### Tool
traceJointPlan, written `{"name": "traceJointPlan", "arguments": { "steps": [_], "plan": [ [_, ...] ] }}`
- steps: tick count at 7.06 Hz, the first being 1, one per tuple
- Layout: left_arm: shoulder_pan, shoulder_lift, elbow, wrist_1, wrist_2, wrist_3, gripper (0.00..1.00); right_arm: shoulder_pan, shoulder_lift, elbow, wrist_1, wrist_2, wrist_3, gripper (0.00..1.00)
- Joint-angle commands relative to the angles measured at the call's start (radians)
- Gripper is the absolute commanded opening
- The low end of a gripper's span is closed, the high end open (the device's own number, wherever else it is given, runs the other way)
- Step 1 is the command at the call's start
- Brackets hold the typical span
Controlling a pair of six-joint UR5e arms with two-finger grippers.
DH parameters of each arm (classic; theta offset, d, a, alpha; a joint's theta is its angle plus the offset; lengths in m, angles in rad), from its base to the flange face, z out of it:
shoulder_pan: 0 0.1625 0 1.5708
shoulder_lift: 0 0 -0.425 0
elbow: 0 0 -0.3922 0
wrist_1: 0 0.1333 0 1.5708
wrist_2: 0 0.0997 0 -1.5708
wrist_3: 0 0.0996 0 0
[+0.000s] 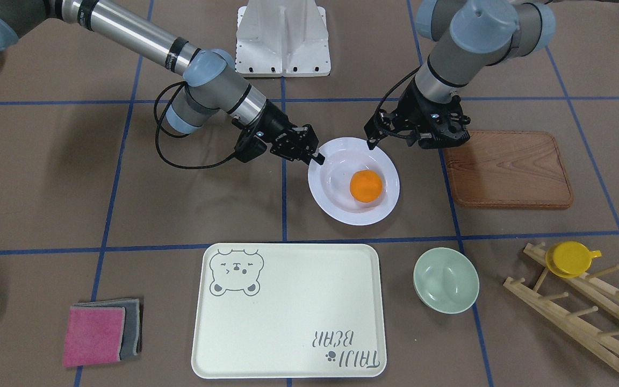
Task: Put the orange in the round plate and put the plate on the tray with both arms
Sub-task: 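Lift the plate with the right gripper and carry it onto the bear tray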
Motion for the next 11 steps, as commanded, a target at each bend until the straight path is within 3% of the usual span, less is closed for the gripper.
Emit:
{"name": "traceJointPlan", "arguments": {
  "steps": [1, 2, 4, 6, 8, 10, 11],
  "plan": [
    [0.0, 0.0, -0.001, 0.0, -0.001, 0.0, 0.97, 0.0, 0.003, 0.009, 0.01, 0.0, 0.003, 0.0],
    [-0.018, 0.0, -0.004, 0.0, -0.009, 0.005, 0.97, 0.0, 0.003, 0.014, 0.01, 0.0, 0.005, 0.0],
    [-0.13, 0.018, -0.019, 0.003, -0.155, 0.07, 0.97, 0.0, 0.006, 0.018, 0.013, 0.0, 0.006, 0.0],
    [-0.163, 0.052, -0.055, 0.003, -0.164, 0.113, 0.97, 0.015, 0.008, 0.058, 0.037, 0.0, 0.05, 0.0],
    [-0.224, 0.153, -0.096, 0.003, -0.164, 0.29, 0.97, 0.086, 0.003, 0.06, 0.176, -0.026, 0.204, 0.0],
    [-0.285, 0.213, -0.089, 0.005, -0.156, 0.452, 0.97, 0.113, 0.006, 0.031, 0.177, -0.222, 0.265, 0.0],
    [-0.308, 0.238, -0.07, 0.008, -0.152, 0.551, 0.97, 0.135, 0.009, -0.03, 0.175, -0.286, 0.275, 0.0]
  ]
}}
